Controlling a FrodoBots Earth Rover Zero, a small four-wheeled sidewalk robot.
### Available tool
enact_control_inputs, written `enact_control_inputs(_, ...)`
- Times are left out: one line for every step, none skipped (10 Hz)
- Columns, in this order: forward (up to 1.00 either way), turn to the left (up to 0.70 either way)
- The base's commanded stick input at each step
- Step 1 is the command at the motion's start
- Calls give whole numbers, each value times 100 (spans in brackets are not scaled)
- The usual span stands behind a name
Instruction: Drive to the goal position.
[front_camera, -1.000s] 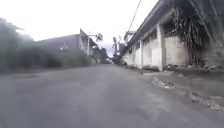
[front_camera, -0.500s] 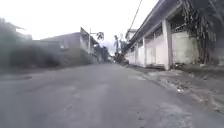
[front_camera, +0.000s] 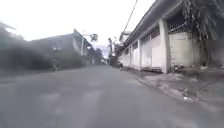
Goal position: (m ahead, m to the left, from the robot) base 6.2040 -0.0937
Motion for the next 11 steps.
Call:
enact_control_inputs(100,0)
enact_control_inputs(100,0)
enact_control_inputs(100,0)
enact_control_inputs(100,0)
enact_control_inputs(100,0)
enact_control_inputs(100,0)
enact_control_inputs(100,0)
enact_control_inputs(100,0)
enact_control_inputs(100,0)
enact_control_inputs(100,0)
enact_control_inputs(100,0)
